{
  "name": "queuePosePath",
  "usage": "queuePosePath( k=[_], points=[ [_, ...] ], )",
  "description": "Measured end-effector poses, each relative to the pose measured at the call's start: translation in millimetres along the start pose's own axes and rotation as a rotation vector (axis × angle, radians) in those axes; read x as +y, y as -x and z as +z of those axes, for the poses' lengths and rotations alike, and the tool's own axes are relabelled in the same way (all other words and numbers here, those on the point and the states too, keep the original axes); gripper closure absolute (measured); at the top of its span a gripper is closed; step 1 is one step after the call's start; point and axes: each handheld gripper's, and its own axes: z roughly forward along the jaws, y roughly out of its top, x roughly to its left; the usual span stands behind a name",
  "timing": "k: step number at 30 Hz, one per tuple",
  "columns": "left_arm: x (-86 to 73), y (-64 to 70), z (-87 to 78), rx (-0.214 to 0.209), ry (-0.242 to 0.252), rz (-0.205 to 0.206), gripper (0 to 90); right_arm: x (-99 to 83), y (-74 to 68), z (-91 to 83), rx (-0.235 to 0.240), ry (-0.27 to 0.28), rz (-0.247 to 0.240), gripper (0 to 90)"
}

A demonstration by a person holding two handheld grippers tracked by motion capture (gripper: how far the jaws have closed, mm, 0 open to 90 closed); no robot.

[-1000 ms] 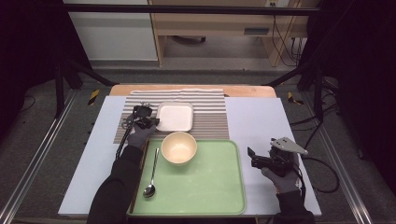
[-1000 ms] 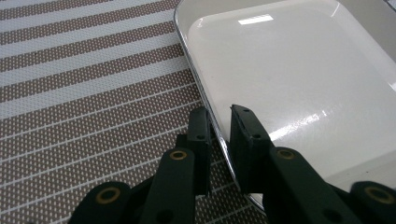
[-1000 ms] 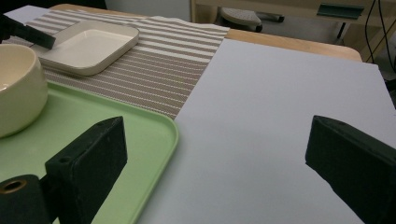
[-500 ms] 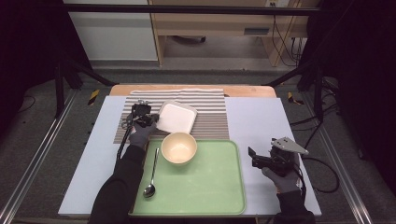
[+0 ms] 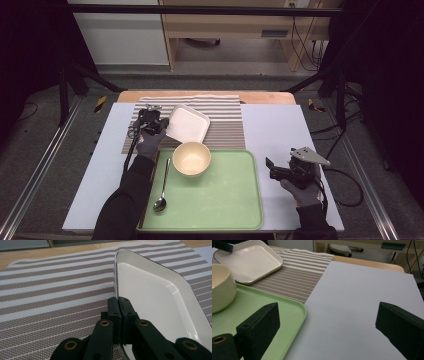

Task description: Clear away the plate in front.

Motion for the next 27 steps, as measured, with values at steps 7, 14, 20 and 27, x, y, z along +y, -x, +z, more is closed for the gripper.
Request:
queuePosePath(
  k=[7, 14, 20, 27],
  points=[
    [3.9, -2.9, -6.6, 0.013, 0.029, -0.033, 88.2, 0.2, 0.4, -0.3, 0.0, 0.002, 0.0, 5.6],
    [11.2, -5.0, -20.1, 0.011, 0.08, -0.053, 88.2, 0.1, -0.3, 0.1, 0.001, -0.001, 0.001, 5.6],
    [19.6, -3.7, -34.8, -0.002, 0.122, -0.054, 88.2, 0.2, 0.3, -0.1, -0.001, 0.0, 0.0, 5.6],
    [28.9, 2.5, -54.7, -0.024, 0.163, -0.037, 88.1, 0.9, -0.3, -1.0, 0.001, 0.003, 0.001, 5.5]
  ],
)
